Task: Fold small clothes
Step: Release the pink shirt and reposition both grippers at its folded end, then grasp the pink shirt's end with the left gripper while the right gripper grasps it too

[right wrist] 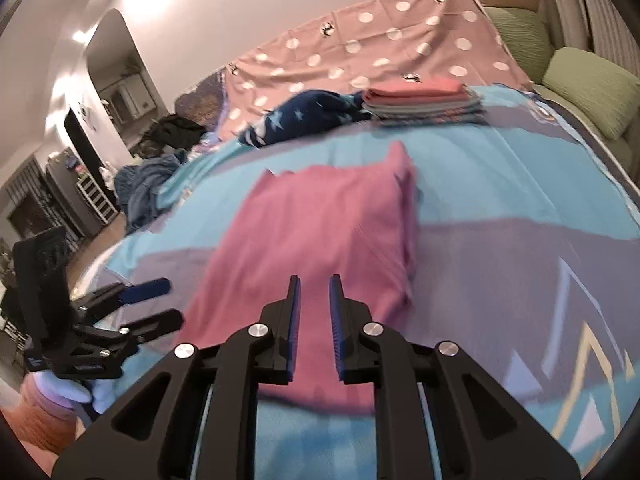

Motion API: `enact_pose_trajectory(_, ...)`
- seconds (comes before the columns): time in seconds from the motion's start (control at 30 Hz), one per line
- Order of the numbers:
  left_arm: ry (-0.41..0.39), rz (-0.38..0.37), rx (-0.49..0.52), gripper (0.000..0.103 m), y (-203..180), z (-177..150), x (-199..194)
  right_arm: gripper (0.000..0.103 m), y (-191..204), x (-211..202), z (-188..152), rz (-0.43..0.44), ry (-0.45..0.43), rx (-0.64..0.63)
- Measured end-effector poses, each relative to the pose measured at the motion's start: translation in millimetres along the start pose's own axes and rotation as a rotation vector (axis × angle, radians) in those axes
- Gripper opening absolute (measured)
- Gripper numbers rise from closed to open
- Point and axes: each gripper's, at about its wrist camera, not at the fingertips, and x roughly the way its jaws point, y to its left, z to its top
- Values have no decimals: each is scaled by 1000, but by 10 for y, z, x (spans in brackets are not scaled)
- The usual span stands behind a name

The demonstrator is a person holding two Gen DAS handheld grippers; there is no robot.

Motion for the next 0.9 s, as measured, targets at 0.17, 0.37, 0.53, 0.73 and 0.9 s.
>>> enact_pose_trajectory(0.17,113,53,-7,76,74,-155,438,25,-280,545,-83,-186,131,7)
enact_pose_trajectory(0.37,52,24,-55,73,166,83,188,25,-337,335,20,-106,102,76)
enact_pose_trajectory(0.53,-64,1,-80,51,252,551,165,25,-196,326,390,7,25,40)
enact_pose_trajectory(0.73,78,54,-53,44,336,760,911,26,-492,942,552,-127,146,54)
enact_pose_trajectory(0.9,63,88,-5,46,336,621,1055,25,-756,1060,434,-20,121,155)
